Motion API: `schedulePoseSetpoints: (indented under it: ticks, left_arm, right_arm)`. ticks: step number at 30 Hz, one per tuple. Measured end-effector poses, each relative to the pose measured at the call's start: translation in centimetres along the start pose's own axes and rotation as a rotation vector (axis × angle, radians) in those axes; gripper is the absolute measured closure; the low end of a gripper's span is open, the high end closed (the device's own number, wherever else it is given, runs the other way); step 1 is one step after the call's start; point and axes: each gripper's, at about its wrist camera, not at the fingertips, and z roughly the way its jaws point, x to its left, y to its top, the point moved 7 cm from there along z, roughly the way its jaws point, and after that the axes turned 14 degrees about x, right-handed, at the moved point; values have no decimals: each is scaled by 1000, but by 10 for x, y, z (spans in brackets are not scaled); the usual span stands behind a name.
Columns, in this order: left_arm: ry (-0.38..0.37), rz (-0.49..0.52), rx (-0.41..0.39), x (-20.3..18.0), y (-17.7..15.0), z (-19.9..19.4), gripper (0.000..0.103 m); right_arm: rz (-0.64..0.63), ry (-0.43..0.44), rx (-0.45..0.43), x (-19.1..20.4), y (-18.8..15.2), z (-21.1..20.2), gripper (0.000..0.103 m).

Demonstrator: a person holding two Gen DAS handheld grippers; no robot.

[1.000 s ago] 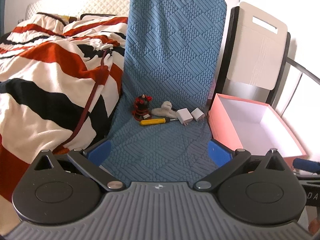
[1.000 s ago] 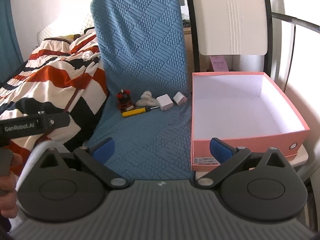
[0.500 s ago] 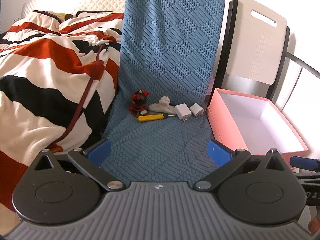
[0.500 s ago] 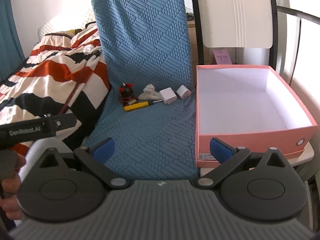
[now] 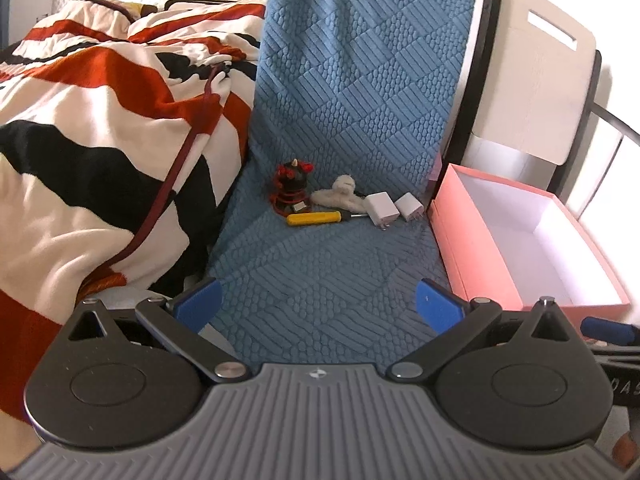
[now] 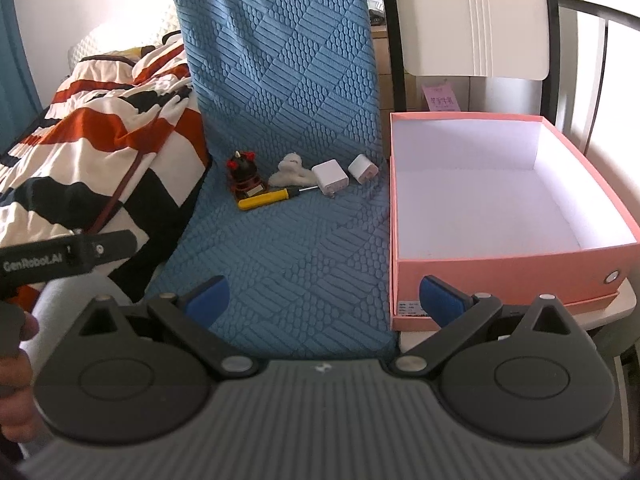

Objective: Organize rigid objects

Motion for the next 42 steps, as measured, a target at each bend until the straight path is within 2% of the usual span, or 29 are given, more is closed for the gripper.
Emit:
schedulePoseSetpoints:
  ticks: [5, 10, 15, 20, 30, 38, 42]
  left_arm:
    - [-10, -24, 7, -3, 5, 7, 0]
    - [-29, 4, 5, -11, 9, 17, 0]
    - [-7, 11, -8, -9, 16, 31, 0]
    - [-55, 36, -2, -8, 27, 52, 0]
    - [-3, 65, -61, -6, 50, 92, 0]
    - [35, 69, -41, 4, 69, 126, 0]
    - [29, 88, -30, 4, 77, 140, 0]
  right_arm:
    - [9, 3, 11, 1, 3, 12, 0]
    - [24, 15, 20, 1, 4, 19, 0]
    - [-1, 13, 22, 2, 6, 28, 0]
    - [-14, -21, -7, -5, 15, 39, 0]
    - [-23, -2, -49, -4, 37, 68, 0]
    - [-73, 16, -71, 8, 55, 88, 0]
    - [-84, 31, -70, 12, 65, 101, 0]
